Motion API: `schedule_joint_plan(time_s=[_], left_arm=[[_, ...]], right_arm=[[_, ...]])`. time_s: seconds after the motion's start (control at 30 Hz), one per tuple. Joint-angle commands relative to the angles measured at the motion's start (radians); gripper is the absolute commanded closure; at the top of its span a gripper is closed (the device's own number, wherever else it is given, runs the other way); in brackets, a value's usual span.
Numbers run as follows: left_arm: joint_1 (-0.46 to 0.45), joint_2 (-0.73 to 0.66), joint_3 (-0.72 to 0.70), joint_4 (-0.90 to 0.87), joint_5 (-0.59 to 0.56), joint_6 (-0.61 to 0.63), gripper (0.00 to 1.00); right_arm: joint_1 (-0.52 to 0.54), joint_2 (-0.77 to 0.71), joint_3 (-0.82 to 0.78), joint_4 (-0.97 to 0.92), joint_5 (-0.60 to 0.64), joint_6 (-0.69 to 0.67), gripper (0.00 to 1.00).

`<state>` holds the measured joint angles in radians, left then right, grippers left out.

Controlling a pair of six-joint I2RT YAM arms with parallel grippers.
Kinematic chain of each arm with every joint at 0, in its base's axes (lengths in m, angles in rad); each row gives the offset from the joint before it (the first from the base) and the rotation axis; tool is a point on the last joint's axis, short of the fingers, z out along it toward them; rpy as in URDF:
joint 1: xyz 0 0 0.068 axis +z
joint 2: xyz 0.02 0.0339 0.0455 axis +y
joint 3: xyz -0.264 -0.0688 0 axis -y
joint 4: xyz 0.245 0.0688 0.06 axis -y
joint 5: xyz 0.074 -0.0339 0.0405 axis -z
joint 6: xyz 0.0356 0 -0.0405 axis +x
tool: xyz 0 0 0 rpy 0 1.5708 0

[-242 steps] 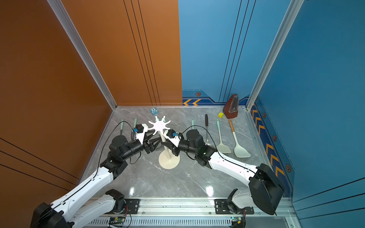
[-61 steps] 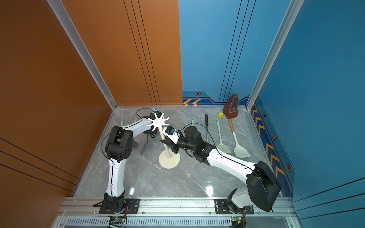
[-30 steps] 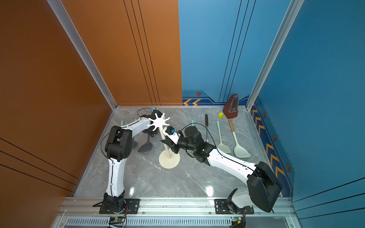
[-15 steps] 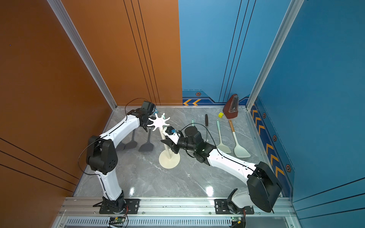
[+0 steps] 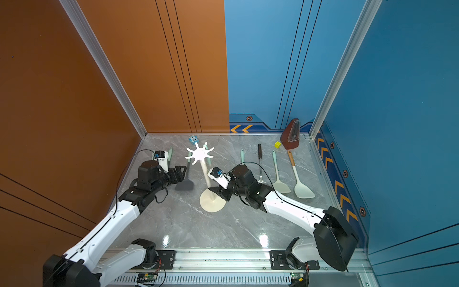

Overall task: Take the spatula off the kitchen utensil rack
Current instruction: Place the spatula at the center of the board, then take off the spatula from the rack.

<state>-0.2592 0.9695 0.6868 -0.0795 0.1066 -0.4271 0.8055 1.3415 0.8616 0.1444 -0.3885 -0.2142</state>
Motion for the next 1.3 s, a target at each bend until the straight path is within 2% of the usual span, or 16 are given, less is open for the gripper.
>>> schedule_joint_plan(time_s=[0.0,0.17,0.3,0.43,0.5,0.63,0.77,1.07,1.27], left_arm=[[-0.037,-0.112,-0.091,0.178,0.105,-0.038,0.22],[-0.102,-0.293,-0.206,0.287,0.139,0.004,0.20],[-0.165,-0.346,-0.213,0.308,0.229,0.094,0.20],[-0.260,-0.356,-0.213,0.333,0.269,0.209,0.20],[-0.304,-0.349,-0.207,0.332,0.236,0.252,0.19],[-0.373,-0.302,-0.184,0.341,0.142,0.338,0.20],[-0.405,-0.248,-0.173,0.408,0.094,0.385,0.22],[-0.411,-0.134,-0.145,0.518,0.117,0.402,0.40],[-0.413,-0.093,-0.128,0.543,0.128,0.395,0.46]], right_arm=[[0.010,-0.079,-0.017,-0.048,0.014,-0.018,0.53],[0.011,-0.204,-0.070,-0.072,0.055,-0.010,0.53],[-0.037,-0.301,-0.108,-0.053,0.101,0.012,0.52],[-0.097,-0.307,-0.089,-0.033,0.077,0.080,0.52],[-0.141,-0.287,-0.064,-0.030,0.057,0.106,0.52],[-0.158,-0.222,-0.013,0.016,-0.002,0.147,0.52],[-0.162,-0.152,0.037,0.071,-0.066,0.173,0.53],[-0.160,-0.042,0.106,0.182,-0.173,0.210,0.54],[-0.155,0.001,0.149,0.187,-0.209,0.200,0.56]])
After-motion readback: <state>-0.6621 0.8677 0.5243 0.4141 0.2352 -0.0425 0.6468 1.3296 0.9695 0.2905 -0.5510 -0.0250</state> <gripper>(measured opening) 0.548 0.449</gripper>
